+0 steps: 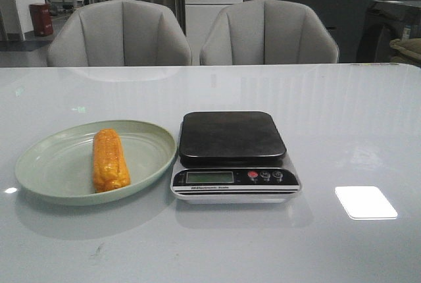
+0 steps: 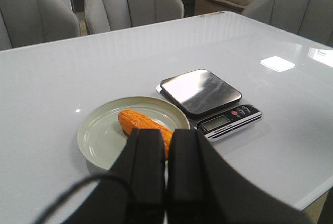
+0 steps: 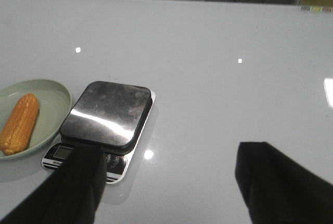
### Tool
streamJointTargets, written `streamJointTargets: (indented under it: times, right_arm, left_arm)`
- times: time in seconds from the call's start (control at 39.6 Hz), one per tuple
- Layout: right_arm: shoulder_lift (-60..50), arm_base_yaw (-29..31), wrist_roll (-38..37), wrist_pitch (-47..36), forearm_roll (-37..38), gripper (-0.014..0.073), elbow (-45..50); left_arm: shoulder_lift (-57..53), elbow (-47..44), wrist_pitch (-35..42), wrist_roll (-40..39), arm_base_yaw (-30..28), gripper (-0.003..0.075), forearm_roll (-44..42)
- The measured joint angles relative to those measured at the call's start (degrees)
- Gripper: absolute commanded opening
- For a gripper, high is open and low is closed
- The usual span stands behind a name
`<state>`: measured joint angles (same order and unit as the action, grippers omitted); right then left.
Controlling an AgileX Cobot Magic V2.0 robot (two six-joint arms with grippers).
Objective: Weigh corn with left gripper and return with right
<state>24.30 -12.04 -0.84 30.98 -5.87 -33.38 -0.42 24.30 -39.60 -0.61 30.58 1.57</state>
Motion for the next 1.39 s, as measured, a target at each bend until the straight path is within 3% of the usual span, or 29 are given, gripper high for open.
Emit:
streamJointTargets:
  times: [0.33, 0.61, 0.71, 0.81, 0.86, 0.94, 1.39]
  right_arm:
    - [-20.84, 0.0, 1.79, -7.5, -0.02, 0.061, 15.57]
    - [-23.66, 0.0, 2.06, -13.22, -0.12, 0.0599, 20.1]
    - [-23.66, 0.0, 2.06, -13.93, -0.12, 0.047, 20.7]
    - [-23.66, 0.0, 2.16, -14.21, -0.12, 0.0209, 20.7]
    - [-23.66, 0.0, 2.16, -14.21, -0.12, 0.0118, 20.7]
    - [-23.66, 0.0, 2.16, -13.74, -0.12, 0.0174, 20.7]
    - [-23.66, 0.0, 2.16, -13.0, -0.12, 0.0175, 20.7]
  left_arm:
    - [0.0, 0.0, 0.0, 0.0, 0.0, 0.0113, 0.0]
    - [0.0, 0.0, 0.0, 0.0, 0.0, 0.0113, 0.0]
    - [0.0, 0.0, 0.0, 0.0, 0.0, 0.0113, 0.0]
    - [0.0, 0.0, 0.0, 0.0, 0.0, 0.0113, 0.0]
    - [0.0, 0.0, 0.0, 0.0, 0.0, 0.0113, 0.0]
    - [0.0, 0.0, 0.0, 0.0, 0.0, 0.0113, 0.0]
    - [0.0, 0.0, 0.0, 0.0, 0.0, 0.0113, 0.0]
